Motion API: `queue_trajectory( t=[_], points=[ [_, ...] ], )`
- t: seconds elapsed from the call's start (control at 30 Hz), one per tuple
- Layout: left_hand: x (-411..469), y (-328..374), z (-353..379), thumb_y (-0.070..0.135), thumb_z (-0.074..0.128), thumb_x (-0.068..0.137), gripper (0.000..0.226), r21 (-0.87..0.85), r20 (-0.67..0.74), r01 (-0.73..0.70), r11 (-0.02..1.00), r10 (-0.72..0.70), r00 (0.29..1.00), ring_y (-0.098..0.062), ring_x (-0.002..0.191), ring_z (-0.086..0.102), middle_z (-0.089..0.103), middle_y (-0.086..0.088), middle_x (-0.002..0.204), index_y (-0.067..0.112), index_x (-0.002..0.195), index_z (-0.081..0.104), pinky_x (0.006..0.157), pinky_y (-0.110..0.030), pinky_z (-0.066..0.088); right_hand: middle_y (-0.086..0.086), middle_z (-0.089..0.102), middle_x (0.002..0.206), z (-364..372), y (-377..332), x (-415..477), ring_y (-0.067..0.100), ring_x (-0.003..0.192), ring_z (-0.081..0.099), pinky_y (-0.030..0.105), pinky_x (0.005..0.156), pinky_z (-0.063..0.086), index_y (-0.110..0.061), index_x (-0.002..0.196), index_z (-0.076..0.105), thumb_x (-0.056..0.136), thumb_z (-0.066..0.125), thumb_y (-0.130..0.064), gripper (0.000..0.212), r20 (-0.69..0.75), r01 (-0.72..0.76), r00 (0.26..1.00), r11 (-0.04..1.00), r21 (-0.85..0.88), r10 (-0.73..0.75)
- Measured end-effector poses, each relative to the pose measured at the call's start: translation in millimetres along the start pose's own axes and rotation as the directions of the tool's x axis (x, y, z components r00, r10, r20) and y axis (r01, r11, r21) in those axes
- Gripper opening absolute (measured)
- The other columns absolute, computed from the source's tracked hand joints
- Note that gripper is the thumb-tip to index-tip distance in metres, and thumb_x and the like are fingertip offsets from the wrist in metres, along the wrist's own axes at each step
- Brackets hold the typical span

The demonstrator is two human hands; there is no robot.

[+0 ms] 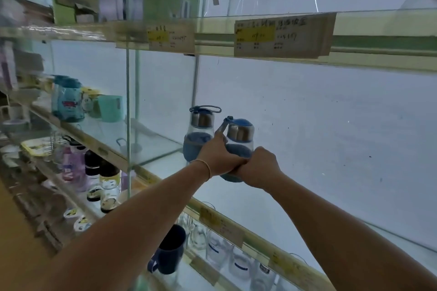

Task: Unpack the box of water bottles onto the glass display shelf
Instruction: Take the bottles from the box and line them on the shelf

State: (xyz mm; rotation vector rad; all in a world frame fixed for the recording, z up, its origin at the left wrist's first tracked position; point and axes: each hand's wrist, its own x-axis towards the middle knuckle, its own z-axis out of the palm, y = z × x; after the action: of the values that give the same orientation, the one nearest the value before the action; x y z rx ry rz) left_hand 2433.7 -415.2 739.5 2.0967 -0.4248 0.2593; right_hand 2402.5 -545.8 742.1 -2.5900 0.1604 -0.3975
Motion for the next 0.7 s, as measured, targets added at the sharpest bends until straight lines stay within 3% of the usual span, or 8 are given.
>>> queue_trajectory(
  t=[0.13,0.23,0.33,0.4,0.5,0.57,0.63,0.7],
  points=[
    [-6.8,5.2,0.0,0.036,0.076,0.075,0.081,0.026,0.006,0.01,1.0,-0.01,1.0,-0.015,0.101,0.057,0.058,-0.002,0.108,0.022,0.142,0.032,0.083,-0.024,0.049,0.001,0.057,0.088,0.1,-1.5,-6.2,0.008,0.067,0.05,0.017,0.05,0.036,-0.008,0.114,0.053,0.076,0.079,-0.041,0.056,-0.005,-0.03,1.0,0.999,-0.017,0.03],
    [-11.8,10.4,-0.1,0.047,0.075,0.074,0.088,0.115,0.005,0.025,0.993,-0.026,1.0,-0.021,0.107,0.06,0.062,-0.006,0.114,0.019,0.144,0.031,0.092,-0.033,0.052,0.001,0.052,0.086,-4.4,-6.2,-12.1,0.011,0.072,0.05,0.019,0.053,0.035,-0.006,0.114,0.054,0.083,0.075,-0.039,0.05,-0.003,-0.028,1.0,0.994,-0.102,0.028],
    [-22.6,12.3,-5.3,0.058,0.07,0.075,0.078,0.242,0.006,0.03,0.97,-0.032,0.999,-0.023,0.104,0.062,0.063,-0.007,0.113,0.01,0.131,0.045,0.09,-0.036,0.053,-0.001,0.047,0.076,-6.0,-8.1,-18.1,0.009,0.065,0.047,0.018,0.053,0.033,-0.005,0.111,0.057,0.089,0.07,-0.038,0.042,0.003,-0.016,1.0,0.992,-0.122,0.017],
    [-29.6,10.0,-13.5,0.054,0.07,0.079,0.065,0.267,0.006,0.005,0.964,-0.007,1.0,-0.023,0.1,0.061,0.061,-0.006,0.105,0.009,0.122,0.05,0.084,-0.033,0.053,-0.002,0.048,0.074,-6.4,-6.1,-24.6,0.009,0.063,0.047,0.018,0.052,0.035,-0.006,0.108,0.056,0.088,0.071,-0.038,0.04,-0.017,-0.037,0.999,0.998,-0.055,0.036],
    [-40.5,7.5,-33.3,0.044,0.068,0.086,0.053,0.299,-0.043,-0.052,0.953,0.068,0.997,-0.023,0.1,0.06,0.058,-0.006,0.102,0.008,0.123,0.052,0.083,-0.031,0.05,0.003,0.06,0.093,-8.7,-8.5,-36.9,0.016,0.078,0.058,0.024,0.065,0.048,-0.009,0.116,0.053,0.082,0.076,-0.047,0.056,-0.117,-0.018,0.993,1.0,-0.013,0.016],
    [-47.3,8.4,-50.4,0.042,0.066,0.088,0.048,0.315,-0.089,-0.097,0.944,0.131,0.987,-0.024,0.099,0.061,0.064,-0.009,0.106,0.007,0.12,0.057,0.088,-0.034,0.05,0.008,0.066,0.108,-11.6,-18.0,-45.8,0.021,0.088,0.062,0.028,0.073,0.05,-0.008,0.123,0.056,0.083,0.077,-0.043,0.057,-0.227,0.041,0.973,0.999,0.012,-0.037],
    [-54.3,8.5,-68.9,0.039,0.067,0.089,0.039,0.289,-0.11,-0.137,0.948,0.175,0.978,-0.024,0.095,0.063,0.068,-0.011,0.104,0.007,0.111,0.062,0.088,-0.035,0.051,0.006,0.07,0.102,-12.5,-33.8,-55.8,0.023,0.087,0.064,0.028,0.073,0.047,-0.008,0.11,0.066,0.085,0.077,-0.035,0.038,-0.312,0.144,0.943,0.987,0.073,-0.114],
    [-64.2,7.1,-88.4,0.037,0.066,0.09,0.033,0.256,-0.115,-0.153,0.954,0.187,0.976,-0.022,0.091,0.063,0.07,-0.01,0.101,0.008,0.106,0.065,0.084,-0.031,0.05,0.001,0.069,0.082,-8.4,-53.9,-67.8,0.021,0.078,0.064,0.028,0.071,0.043,-0.012,0.087,0.068,0.086,0.076,-0.029,0.019,-0.347,0.227,0.921,0.968,0.111,-0.176]
  ],
)
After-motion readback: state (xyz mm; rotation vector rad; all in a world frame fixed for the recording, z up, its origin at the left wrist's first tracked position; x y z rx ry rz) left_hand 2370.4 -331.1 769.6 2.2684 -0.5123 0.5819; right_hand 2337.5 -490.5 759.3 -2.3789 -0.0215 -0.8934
